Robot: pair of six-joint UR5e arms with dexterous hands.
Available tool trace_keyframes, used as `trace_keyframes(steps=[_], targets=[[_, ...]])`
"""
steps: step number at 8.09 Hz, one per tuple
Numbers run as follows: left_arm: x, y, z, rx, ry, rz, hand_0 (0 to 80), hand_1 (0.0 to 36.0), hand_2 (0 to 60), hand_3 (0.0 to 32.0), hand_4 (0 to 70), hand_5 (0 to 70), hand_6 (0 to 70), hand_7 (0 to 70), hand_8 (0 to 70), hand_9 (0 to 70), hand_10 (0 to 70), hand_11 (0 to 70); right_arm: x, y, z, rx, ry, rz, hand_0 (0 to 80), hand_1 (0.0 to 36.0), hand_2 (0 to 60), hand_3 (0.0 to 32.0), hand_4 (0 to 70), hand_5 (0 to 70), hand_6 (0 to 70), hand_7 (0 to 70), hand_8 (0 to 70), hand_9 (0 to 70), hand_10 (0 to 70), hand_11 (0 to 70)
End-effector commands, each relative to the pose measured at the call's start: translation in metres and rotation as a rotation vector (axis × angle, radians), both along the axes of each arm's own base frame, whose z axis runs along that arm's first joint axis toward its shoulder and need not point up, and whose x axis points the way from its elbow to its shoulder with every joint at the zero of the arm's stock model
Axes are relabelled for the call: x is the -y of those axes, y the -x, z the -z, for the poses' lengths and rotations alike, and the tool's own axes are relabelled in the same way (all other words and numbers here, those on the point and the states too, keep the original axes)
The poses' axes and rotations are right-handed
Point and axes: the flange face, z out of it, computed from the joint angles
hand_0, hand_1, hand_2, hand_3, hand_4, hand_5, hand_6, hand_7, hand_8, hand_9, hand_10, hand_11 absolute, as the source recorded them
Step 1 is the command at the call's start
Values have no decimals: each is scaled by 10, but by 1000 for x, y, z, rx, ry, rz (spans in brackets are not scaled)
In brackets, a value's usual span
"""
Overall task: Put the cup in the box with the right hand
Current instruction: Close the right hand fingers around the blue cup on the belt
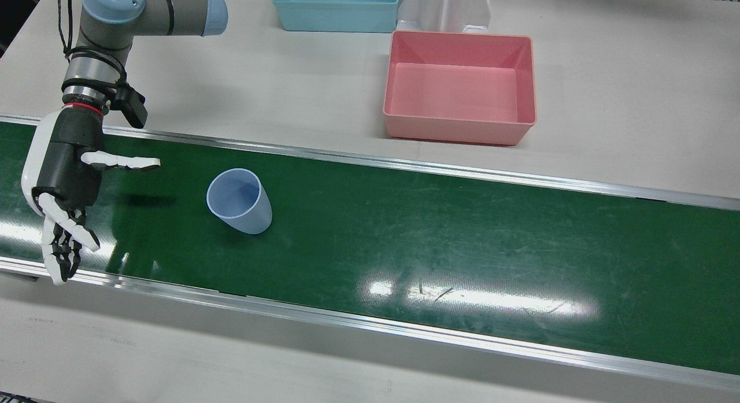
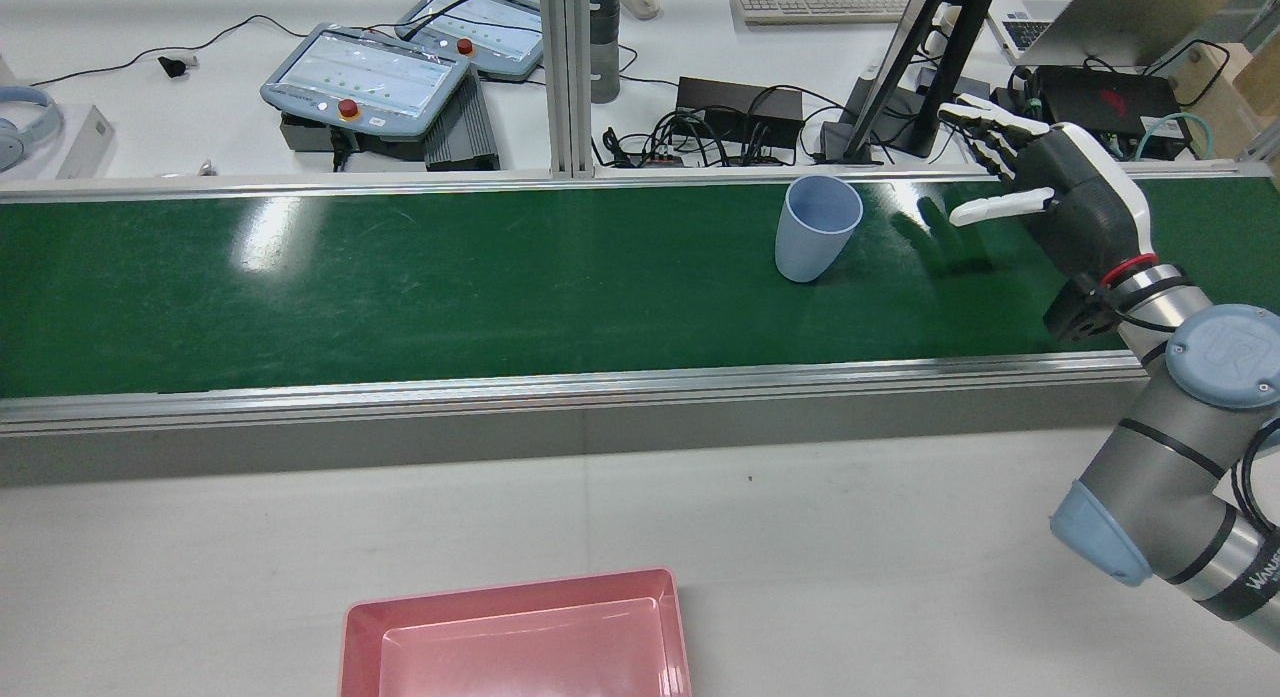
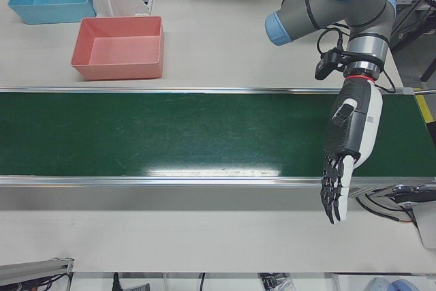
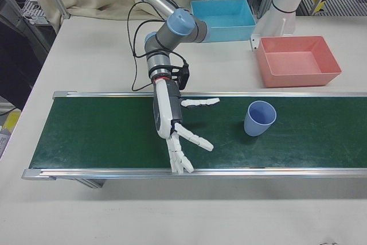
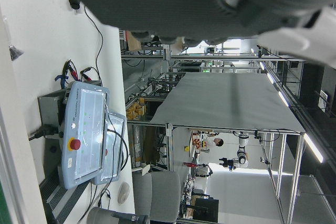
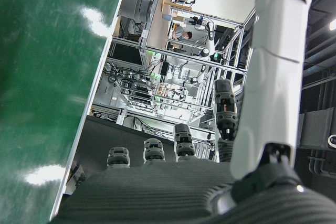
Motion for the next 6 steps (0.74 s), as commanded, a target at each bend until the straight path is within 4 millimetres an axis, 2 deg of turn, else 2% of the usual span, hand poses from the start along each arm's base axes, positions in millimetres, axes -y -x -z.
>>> trace_keyframes(steps=[1,3,4,5,6], targets=[[0,0,0,0,0,0,0,0,0,0,0,0,0,0,0,0,0,0,0,9,5,4,-8,14,647,152,0,0,206,70,62,183,38,91,19,50],[0,0,0,0,0,0,0,0,0,0,0,0,0,0,0,0,0,0,-3,20,8,6,-13,33,668,141,0,0,217,70,62,180,37,89,16,47],[0,0,0,0,0,0,0,0,0,0,0,0,0,0,0,0,0,0,-4,23,8,5,-13,39,645,166,0,0,182,70,62,179,37,89,16,47],[0,0,0,0,0,0,0,0,0,0,0,0,0,0,0,0,0,0,-6,28,9,-1,-16,49,671,141,0,0,215,70,61,177,36,87,15,46],[0,0,0,0,0,0,0,0,0,0,0,0,0,0,0,0,0,0,-7,32,9,-2,-15,55,657,158,0,0,189,70,61,175,35,85,14,44]])
